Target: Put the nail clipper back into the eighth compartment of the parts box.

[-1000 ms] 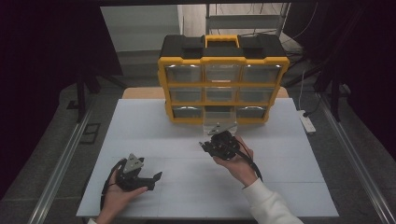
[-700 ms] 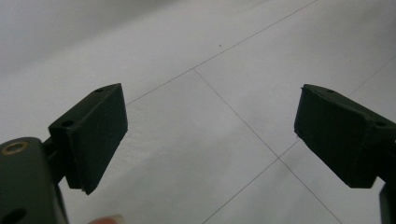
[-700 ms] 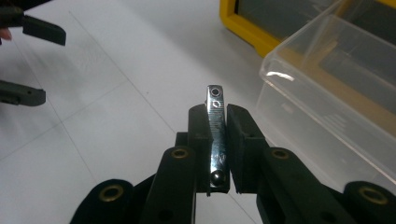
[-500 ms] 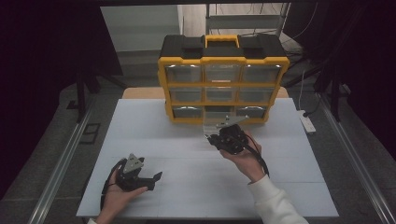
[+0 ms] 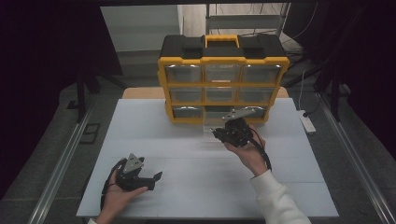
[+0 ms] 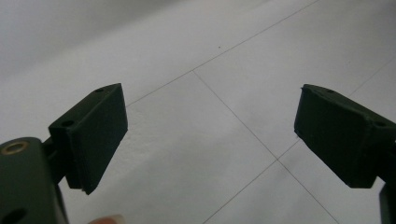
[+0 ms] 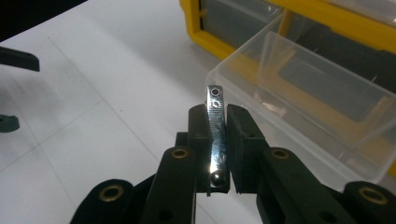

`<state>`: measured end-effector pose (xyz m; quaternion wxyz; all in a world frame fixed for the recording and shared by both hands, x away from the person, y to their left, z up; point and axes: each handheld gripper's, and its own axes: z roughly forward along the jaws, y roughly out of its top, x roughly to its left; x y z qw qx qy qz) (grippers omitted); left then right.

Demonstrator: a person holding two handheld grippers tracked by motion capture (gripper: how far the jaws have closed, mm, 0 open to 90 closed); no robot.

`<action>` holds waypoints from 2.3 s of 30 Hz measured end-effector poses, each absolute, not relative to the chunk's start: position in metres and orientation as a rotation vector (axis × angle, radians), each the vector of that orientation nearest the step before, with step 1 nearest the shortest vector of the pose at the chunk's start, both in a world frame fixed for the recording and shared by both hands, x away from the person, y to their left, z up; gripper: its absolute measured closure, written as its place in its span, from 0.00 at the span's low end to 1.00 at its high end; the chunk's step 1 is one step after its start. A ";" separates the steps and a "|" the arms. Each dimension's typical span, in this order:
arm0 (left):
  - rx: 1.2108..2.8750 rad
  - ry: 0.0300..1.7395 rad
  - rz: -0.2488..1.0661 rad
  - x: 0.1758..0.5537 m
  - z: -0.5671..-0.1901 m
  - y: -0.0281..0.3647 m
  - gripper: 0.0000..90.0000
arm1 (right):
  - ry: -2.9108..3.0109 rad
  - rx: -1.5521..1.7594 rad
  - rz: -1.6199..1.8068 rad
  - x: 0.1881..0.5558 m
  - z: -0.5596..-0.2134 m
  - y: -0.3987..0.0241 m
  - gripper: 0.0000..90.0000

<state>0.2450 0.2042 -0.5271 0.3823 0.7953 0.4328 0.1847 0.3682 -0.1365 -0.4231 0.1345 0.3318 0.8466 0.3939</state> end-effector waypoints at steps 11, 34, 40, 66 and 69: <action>2.028 1.102 0.472 0.245 -0.527 0.204 0.11 | 2.409 1.032 1.133 0.394 -0.416 -0.142 0.89; 2.029 1.101 0.473 0.245 -0.527 0.205 0.11 | 2.397 1.048 1.076 0.429 -0.413 -0.145 0.89; 2.028 1.103 0.473 0.245 -0.527 0.206 0.12 | 2.422 1.055 1.035 0.434 -0.420 -0.143 0.88; 2.027 1.093 0.473 0.245 -0.526 0.206 0.11 | 2.373 1.113 1.114 0.431 -0.419 -0.143 0.32; 2.025 1.086 0.475 0.245 -0.525 0.204 0.12 | 2.364 1.116 1.141 0.427 -0.417 -0.143 0.29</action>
